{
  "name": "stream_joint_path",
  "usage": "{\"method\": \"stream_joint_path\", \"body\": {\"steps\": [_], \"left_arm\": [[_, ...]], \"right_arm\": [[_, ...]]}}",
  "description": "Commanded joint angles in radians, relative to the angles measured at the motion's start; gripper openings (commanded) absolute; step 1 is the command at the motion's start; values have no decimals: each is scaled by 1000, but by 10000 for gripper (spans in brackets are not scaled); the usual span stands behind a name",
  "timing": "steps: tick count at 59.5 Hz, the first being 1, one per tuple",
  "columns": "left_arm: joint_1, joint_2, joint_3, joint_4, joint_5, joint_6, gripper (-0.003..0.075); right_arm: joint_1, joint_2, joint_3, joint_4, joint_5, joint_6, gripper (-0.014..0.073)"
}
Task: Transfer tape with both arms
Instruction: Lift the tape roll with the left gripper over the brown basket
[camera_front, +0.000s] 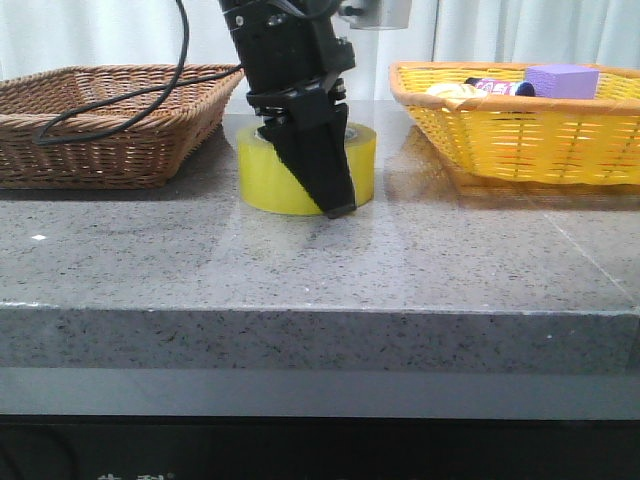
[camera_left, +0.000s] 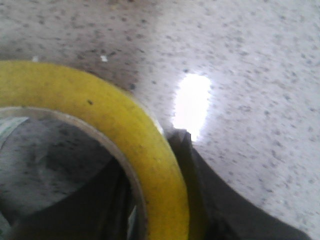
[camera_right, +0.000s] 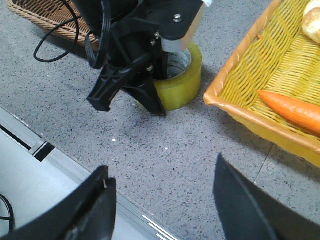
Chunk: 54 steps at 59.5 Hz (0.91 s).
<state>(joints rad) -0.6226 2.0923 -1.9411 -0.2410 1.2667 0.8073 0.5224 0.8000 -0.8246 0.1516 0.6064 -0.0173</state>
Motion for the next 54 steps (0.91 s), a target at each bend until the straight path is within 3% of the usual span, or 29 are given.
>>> {"method": "stream_joint_path", "body": {"steps": [1, 15, 28, 54], "left_arm": [[-1, -60, -84, 3, 19, -51, 74], [1, -60, -232, 132, 19, -177, 74], [25, -60, -348, 284, 19, -377, 74], [244, -60, -391, 290, 19, -639, 74]], "right_arm": [[-5, -11, -26, 1, -72, -1, 455], [-5, -11, -26, 1, -72, -1, 455], [-5, -11, -26, 1, -72, -1, 455], [-5, -11, -26, 1, -72, -1, 455]]}}
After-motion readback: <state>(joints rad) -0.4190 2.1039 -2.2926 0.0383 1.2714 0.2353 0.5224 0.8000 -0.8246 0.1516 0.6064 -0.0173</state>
